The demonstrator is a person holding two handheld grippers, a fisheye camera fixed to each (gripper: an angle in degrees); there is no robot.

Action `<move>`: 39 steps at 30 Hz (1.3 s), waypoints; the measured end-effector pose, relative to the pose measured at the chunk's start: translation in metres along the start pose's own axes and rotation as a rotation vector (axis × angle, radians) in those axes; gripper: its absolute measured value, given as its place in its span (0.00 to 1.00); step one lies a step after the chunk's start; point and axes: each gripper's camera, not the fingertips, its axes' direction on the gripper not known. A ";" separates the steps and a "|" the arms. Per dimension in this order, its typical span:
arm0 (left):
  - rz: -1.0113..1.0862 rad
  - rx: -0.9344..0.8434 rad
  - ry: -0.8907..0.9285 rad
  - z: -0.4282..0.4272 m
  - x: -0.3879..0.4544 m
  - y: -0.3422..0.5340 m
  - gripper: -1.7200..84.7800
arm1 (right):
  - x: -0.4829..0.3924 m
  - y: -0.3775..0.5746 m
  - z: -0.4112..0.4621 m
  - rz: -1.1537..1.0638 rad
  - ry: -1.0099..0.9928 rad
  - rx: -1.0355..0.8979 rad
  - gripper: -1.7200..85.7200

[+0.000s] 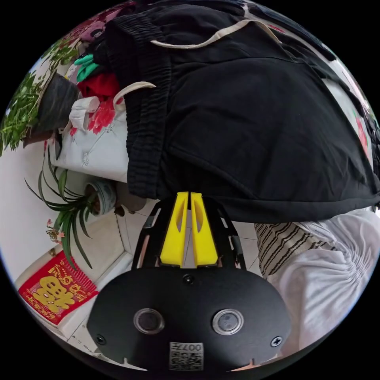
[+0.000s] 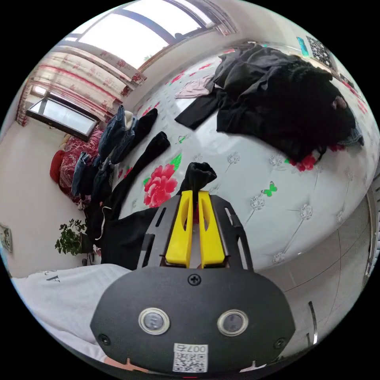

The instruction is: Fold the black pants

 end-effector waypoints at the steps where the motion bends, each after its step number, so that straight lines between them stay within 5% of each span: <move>1: 0.012 0.003 -0.017 -0.001 0.005 -0.001 0.01 | -0.002 0.003 -0.009 -0.020 0.011 0.014 0.04; 7: -0.034 0.041 0.003 0.000 0.008 0.008 0.01 | 0.065 0.053 0.011 0.280 0.310 -0.222 0.07; 12: -0.133 0.156 0.054 -0.037 -0.015 0.026 0.01 | 0.024 0.057 0.007 0.218 0.407 -0.018 0.09; 21: -0.224 0.411 0.223 -0.102 -0.063 -0.025 0.04 | -0.125 -0.084 0.158 -0.191 0.071 -0.172 0.13; 31: -0.267 0.430 0.244 -0.116 -0.078 -0.154 0.08 | -0.192 -0.201 0.277 -0.178 0.123 -0.271 0.13; 36: -0.334 0.354 0.197 -0.096 -0.081 -0.182 0.02 | -0.189 -0.207 0.346 -0.100 0.181 -0.392 0.10; 39: -0.339 0.334 0.248 -0.093 -0.088 -0.185 0.01 | -0.221 -0.207 0.323 -0.226 0.113 -0.285 0.07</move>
